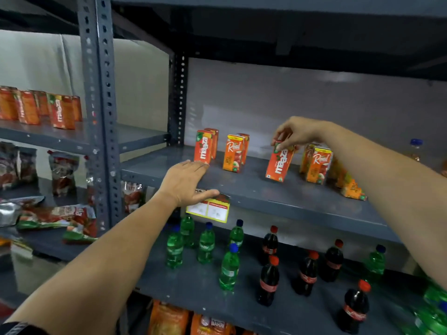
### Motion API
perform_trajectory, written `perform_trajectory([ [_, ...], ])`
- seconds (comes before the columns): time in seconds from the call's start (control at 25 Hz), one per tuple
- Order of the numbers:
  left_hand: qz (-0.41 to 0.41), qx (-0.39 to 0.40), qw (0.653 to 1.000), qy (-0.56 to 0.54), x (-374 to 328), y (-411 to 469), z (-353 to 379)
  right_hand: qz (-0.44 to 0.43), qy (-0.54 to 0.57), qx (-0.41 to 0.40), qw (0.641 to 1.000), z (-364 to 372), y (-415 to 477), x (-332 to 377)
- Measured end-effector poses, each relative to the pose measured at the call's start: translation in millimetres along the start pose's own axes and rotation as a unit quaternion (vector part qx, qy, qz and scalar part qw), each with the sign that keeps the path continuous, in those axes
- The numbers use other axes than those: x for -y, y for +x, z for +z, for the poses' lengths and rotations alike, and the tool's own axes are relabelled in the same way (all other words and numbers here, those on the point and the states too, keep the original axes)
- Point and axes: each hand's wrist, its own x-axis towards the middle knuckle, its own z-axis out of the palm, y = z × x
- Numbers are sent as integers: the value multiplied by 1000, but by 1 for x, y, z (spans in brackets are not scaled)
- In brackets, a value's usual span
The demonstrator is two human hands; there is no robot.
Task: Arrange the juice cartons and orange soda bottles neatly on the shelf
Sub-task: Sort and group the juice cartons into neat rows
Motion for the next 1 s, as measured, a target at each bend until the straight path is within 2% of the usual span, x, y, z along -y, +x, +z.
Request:
perform_trajectory([
  [0.12, 24, 17, 1000, 8, 21, 1, 5, 18, -7, 4, 1000, 10, 28, 29],
  [0.36, 45, -10, 999, -27, 31, 0, 20, 81, -64, 13, 995, 21, 52, 50],
  [0.6, 41, -20, 998, -35, 28, -1, 20, 38, -116, -48, 991, 16, 69, 83],
  [0.8, 40, -36, 998, -36, 29, -2, 21, 61, -97, 26, 993, 32, 94, 98],
  [1.0, 32, -26, 999, -21, 30, -3, 19, 35, -96, 17, 995, 30, 94, 100],
])
